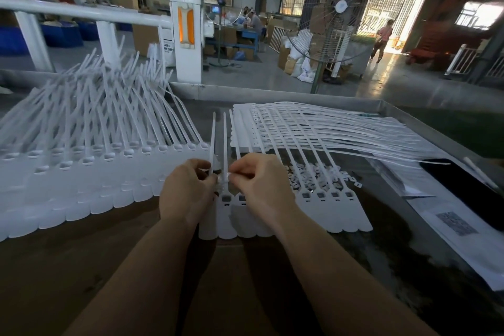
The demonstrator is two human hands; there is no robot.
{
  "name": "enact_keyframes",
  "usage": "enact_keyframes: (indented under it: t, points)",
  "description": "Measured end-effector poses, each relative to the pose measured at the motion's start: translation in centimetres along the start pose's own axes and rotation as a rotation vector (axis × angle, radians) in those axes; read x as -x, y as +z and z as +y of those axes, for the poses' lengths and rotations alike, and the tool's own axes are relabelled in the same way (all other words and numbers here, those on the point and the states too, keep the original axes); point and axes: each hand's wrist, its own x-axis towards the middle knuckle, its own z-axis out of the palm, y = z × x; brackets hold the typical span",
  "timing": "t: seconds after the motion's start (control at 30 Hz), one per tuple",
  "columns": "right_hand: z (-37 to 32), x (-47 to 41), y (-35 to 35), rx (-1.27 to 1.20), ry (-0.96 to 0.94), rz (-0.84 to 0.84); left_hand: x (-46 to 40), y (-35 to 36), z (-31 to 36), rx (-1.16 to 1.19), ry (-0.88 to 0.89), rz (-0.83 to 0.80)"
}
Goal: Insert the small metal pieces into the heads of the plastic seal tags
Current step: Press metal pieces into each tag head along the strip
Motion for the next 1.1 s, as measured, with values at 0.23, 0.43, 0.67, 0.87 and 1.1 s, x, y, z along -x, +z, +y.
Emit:
enact_keyframes:
  t: [0.23,0.43,0.67,0.87,1.1]
  points:
    - [0.7,0.5,1.0,-0.078,-0.006,-0.049,-0.2,0.1,-0.1,0.005,-0.001,0.011]
    - [0.9,0.8,1.4,-0.039,-0.029,-0.072,-0.2,0.1,-0.2,0.041,-0.014,0.03]
    - [0.9,0.8,2.0,-0.002,-0.049,-0.121,-0.2,-0.2,0.1,0.063,-0.06,0.045]
    - [0.9,0.7,2.6,0.086,-0.037,-0.14,-0.2,-0.5,0.5,0.124,-0.109,0.049]
    - [1.1,0.9,2.6,0.117,-0.046,-0.115,-0.3,-1.0,0.6,0.142,-0.131,0.024]
